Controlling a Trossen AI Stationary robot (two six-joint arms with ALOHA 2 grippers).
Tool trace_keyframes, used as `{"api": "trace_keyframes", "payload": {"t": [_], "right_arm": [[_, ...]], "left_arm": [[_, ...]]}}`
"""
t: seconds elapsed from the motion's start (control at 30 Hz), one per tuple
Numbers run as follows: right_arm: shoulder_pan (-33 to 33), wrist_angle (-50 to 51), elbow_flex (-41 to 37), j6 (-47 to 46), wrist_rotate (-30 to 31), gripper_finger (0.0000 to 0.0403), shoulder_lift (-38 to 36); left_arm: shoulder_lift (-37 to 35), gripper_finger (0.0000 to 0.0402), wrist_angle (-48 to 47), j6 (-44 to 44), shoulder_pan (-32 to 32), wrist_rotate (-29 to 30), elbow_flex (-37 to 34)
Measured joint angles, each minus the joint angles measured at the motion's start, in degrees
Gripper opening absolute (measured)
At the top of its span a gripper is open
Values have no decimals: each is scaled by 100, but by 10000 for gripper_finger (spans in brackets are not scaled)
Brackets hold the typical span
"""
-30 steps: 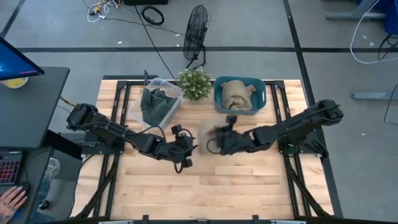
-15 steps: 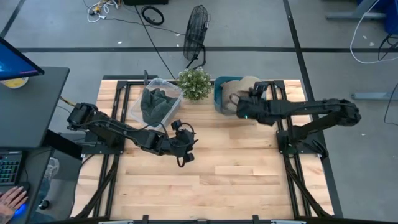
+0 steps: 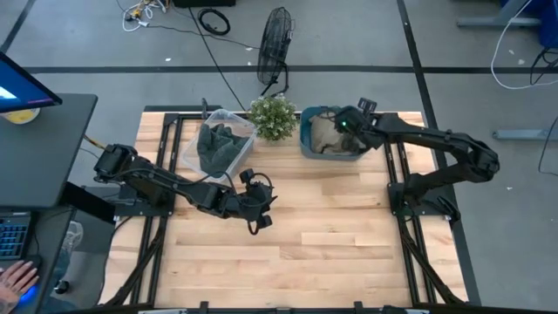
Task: Pick & Place hat
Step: Put the brown cap into the blue bin
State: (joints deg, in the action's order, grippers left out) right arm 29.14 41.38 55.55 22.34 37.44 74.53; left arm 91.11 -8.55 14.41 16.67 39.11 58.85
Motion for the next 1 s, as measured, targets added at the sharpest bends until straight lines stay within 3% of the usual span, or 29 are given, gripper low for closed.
{"api": "trace_keyframes", "payload": {"t": [0.23, 0.57, 0.7, 0.9, 1.0], "right_arm": [[463, -171, 9, -37, -26, 16, 454], [541, 62, 9, -327, -104, 110, 756], [441, 343, 38, -693, 281, 149, 630], [170, 1163, 318, -1282, 113, 178, 83], [-56, 1375, 445, -1507, 39, 182, -381]], "left_arm": [[2, 140, -12, -2, 0, 0, 0], [2, 140, -16, -2, 0, 0, 0], [2, 140, -16, -3, 0, 1, 0], [-54, 140, -81, 16, 7, -5, -2], [-178, 140, -192, 448, 25, 119, -3]]}}
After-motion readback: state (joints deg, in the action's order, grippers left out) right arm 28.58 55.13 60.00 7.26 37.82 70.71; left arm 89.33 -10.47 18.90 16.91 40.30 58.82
